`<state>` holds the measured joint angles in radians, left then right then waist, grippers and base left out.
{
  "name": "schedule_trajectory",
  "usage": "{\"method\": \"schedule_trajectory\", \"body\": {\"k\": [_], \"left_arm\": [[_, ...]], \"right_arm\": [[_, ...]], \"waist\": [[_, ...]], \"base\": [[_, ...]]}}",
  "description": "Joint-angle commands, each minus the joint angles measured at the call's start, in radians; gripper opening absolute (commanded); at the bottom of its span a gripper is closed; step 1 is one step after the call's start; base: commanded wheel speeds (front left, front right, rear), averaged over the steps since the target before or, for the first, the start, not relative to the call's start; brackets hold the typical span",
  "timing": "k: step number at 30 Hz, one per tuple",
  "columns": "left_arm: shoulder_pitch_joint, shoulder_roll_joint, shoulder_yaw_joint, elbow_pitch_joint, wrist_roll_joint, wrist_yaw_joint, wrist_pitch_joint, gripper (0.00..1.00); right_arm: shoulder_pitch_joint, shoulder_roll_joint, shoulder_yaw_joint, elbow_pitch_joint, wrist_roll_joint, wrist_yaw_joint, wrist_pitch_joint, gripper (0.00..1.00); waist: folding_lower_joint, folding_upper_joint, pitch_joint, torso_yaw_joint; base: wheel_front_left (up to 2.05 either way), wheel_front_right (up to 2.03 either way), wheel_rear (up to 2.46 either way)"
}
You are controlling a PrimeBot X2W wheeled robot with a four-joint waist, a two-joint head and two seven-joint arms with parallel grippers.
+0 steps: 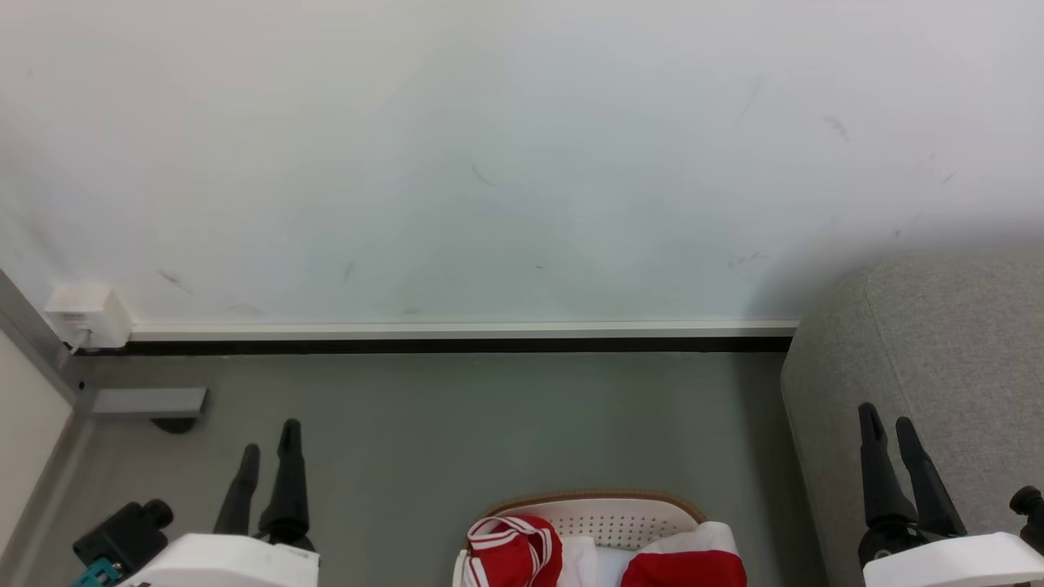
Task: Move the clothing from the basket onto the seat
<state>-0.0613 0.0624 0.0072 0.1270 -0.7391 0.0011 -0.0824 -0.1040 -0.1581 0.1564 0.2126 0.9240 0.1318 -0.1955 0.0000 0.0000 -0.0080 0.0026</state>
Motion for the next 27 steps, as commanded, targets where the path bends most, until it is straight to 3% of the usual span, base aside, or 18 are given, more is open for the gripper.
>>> {"method": "schedule_trajectory", "body": {"k": [1,15,27], "left_arm": [[-0.004,0.013,-0.003,-0.018,0.038,0.006,-0.013,1.0],[0.001,0.018,-0.014,-0.028,0.178,0.027,-0.053,1.0],[0.004,0.006,-0.007,-0.021,0.288,0.013,-0.085,1.0]], "right_arm": [[-0.027,-0.002,-0.003,-0.014,-0.036,-0.001,-0.009,1.0],[-0.024,0.02,-0.006,-0.007,-0.219,-0.001,-0.023,1.0],[-0.029,0.038,-0.011,-0.013,-0.348,-0.001,-0.034,1.0]], "waist": [[0.0,0.0,0.0,0.0],[0.0,0.0,0.0,-0.001],[0.0,0.0,-0.002,0.0]], "base": [[0.0,0.0,0.0],[0.0,0.0,0.0],[0.0,0.0,0.0]]}}
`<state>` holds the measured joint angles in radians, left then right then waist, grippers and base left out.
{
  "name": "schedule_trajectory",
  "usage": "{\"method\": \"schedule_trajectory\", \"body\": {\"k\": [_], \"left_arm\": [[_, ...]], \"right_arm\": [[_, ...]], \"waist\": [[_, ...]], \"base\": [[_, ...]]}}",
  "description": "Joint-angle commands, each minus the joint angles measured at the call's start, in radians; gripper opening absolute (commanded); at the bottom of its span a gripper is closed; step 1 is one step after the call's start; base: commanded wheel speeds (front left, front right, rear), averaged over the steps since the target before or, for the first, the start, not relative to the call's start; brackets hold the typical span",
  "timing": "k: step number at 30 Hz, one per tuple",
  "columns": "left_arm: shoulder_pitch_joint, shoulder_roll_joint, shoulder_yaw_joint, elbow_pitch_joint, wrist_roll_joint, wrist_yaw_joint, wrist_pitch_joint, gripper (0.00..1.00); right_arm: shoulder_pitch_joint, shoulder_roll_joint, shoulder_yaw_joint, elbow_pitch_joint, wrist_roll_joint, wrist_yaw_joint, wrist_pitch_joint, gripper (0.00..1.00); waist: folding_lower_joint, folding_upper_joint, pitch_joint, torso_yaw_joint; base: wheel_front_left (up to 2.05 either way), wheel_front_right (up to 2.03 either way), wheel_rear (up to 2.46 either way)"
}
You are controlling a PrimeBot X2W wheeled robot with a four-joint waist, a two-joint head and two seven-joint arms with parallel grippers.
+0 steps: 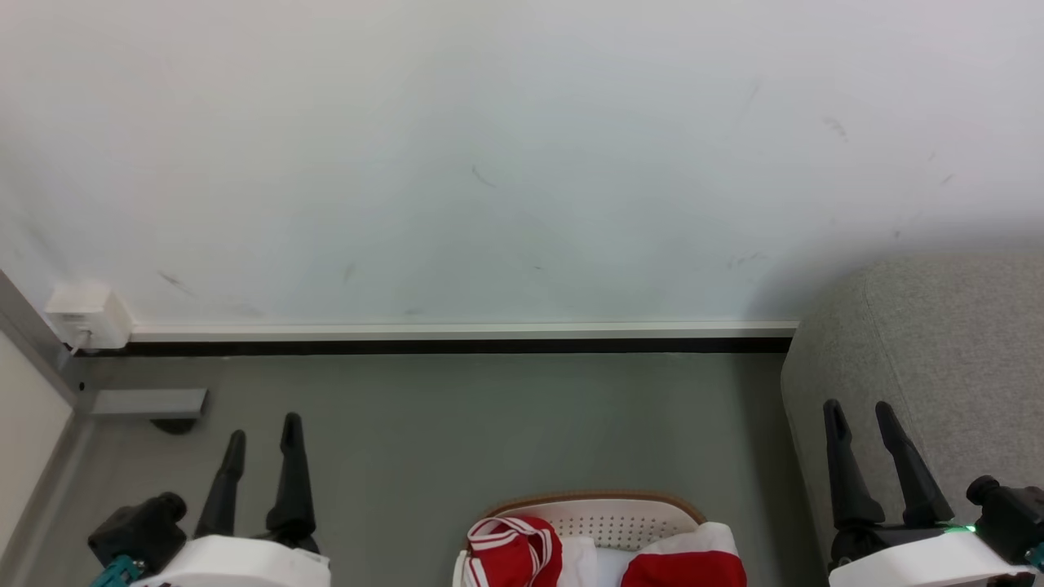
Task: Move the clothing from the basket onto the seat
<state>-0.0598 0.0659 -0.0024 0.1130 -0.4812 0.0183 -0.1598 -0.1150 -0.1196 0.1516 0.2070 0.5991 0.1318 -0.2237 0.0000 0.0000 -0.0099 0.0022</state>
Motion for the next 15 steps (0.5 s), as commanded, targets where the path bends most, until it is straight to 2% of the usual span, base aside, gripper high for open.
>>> {"method": "schedule_trajectory", "body": {"k": [1,15], "left_arm": [[0.003,0.001,0.003,-0.007,0.038,-0.006,-0.011,1.0],[0.005,-0.007,0.005,-0.011,0.169,-0.026,-0.042,1.0]], "right_arm": [[-0.019,0.001,-0.007,-0.005,-0.034,-0.001,-0.006,1.0],[-0.028,0.019,-0.001,0.001,-0.171,-0.001,-0.019,1.0]], "waist": [[0.0,0.0,0.0,0.001],[0.0,0.0,0.004,0.0]], "base": [[0.0,0.0,0.0],[0.0,0.0,0.0]]}}
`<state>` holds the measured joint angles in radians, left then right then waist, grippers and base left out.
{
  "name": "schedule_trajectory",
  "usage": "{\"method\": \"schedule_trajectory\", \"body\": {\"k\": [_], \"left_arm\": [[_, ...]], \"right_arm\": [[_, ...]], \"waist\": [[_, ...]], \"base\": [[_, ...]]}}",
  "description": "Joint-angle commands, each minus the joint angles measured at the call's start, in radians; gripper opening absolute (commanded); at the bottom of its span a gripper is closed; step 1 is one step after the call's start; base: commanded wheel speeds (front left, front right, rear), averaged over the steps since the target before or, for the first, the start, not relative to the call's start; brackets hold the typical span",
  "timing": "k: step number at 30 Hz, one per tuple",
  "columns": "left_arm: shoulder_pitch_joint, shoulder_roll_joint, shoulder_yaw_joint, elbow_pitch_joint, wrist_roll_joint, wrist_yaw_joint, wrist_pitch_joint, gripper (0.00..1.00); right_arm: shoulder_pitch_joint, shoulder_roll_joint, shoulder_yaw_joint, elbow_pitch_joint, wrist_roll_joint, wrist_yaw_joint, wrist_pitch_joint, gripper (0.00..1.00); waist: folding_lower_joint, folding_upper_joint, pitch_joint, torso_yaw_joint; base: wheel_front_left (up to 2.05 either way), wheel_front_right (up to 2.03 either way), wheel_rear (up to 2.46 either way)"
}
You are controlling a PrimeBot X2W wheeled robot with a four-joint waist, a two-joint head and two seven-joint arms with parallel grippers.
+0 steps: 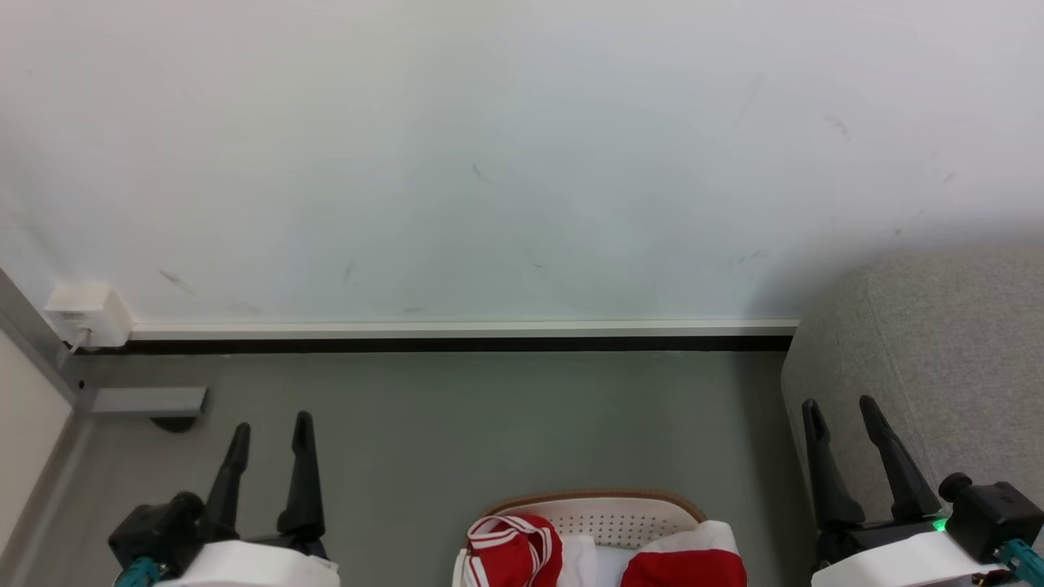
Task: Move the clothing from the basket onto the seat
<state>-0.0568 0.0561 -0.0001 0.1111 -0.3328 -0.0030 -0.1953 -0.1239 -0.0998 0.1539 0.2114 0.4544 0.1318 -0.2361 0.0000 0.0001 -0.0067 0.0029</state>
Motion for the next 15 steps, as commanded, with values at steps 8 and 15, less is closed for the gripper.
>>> {"method": "schedule_trajectory", "body": {"k": [8,15], "left_arm": [[0.001,0.0,-0.006,-0.014,0.096,-0.017,-0.024,1.0],[0.0,-0.001,-0.007,-0.016,0.151,-0.021,-0.04,1.0]], "right_arm": [[-0.022,0.013,-0.022,-0.005,-0.091,-0.002,-0.013,1.0],[-0.024,0.024,-0.027,-0.003,-0.149,-0.002,-0.017,1.0]], "waist": [[0.0,-0.0001,0.003,-0.005],[0.0,-0.0001,0.006,-0.011]], "base": [[0.0,0.0,0.0],[0.0,0.0,0.0]]}}
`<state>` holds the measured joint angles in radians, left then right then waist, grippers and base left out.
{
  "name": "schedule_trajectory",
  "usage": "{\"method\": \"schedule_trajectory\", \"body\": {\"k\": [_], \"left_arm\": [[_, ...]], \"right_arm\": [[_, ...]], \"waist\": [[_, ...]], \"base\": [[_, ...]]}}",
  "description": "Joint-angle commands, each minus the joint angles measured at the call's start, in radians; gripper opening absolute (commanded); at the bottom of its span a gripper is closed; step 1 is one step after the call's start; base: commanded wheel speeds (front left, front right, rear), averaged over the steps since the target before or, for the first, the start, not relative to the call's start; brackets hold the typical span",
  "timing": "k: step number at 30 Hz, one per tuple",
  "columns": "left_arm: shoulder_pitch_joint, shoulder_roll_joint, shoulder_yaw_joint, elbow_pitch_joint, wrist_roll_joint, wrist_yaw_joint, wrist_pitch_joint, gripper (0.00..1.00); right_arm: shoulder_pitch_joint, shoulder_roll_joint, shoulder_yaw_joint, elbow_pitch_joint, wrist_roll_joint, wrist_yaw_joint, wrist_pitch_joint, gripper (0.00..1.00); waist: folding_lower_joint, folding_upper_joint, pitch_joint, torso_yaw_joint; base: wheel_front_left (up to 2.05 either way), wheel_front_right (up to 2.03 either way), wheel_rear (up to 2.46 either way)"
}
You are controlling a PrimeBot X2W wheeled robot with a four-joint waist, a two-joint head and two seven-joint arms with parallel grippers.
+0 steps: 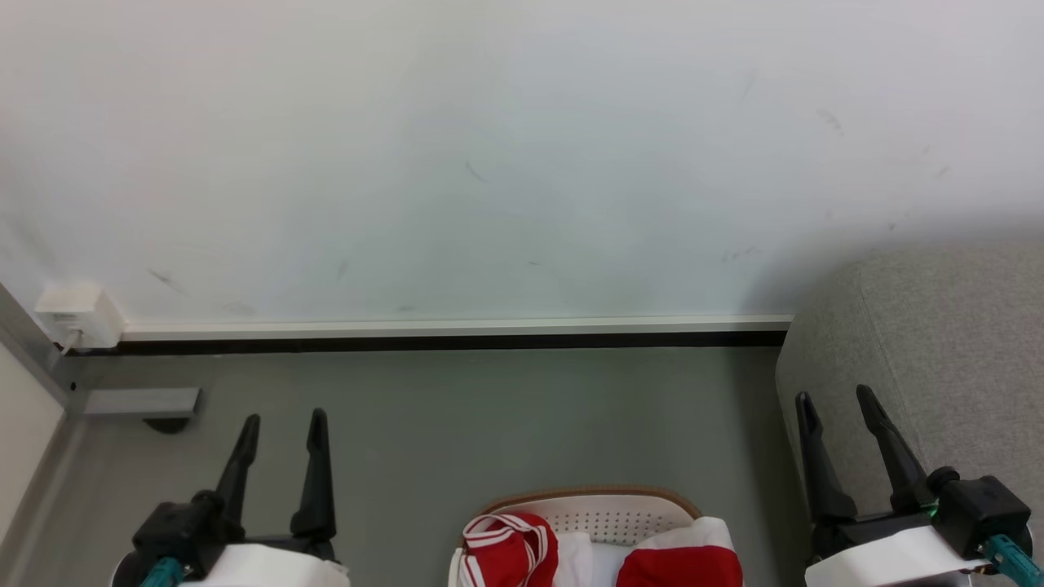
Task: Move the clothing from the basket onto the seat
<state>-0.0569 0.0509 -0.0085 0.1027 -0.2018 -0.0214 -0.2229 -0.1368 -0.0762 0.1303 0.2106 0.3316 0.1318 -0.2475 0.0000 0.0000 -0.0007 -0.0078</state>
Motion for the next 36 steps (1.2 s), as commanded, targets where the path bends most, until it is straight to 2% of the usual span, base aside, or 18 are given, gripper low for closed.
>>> {"method": "schedule_trajectory", "body": {"k": [1,19,24,36], "left_arm": [[0.0,0.004,0.001,-0.008,0.028,-0.004,-0.015,1.0],[-0.003,0.002,-0.003,-0.008,0.152,0.001,-0.043,1.0],[0.0,0.001,0.01,0.006,0.09,-0.008,-0.042,1.0],[-0.01,0.001,0.004,0.011,0.075,-0.009,-0.042,1.0]], "right_arm": [[-0.011,0.002,-0.005,-0.001,-0.033,-0.002,-0.007,1.0],[-0.02,0.022,-0.01,0.011,-0.161,-0.002,-0.018,1.0],[-0.02,0.022,-0.008,0.013,-0.162,-0.002,-0.016,1.0],[-0.026,0.017,-0.008,0.008,-0.156,-0.002,-0.017,1.0]], "waist": [[0.0,0.0,0.0,-0.001],[0.0,0.0,0.002,-0.005],[0.0,0.0,0.002,-0.006],[0.0,0.0,0.015,-0.019]], "base": [[0.0,0.0,0.0],[0.0,0.0,0.0],[0.0,0.0,0.0],[0.0,0.0,0.0]]}}
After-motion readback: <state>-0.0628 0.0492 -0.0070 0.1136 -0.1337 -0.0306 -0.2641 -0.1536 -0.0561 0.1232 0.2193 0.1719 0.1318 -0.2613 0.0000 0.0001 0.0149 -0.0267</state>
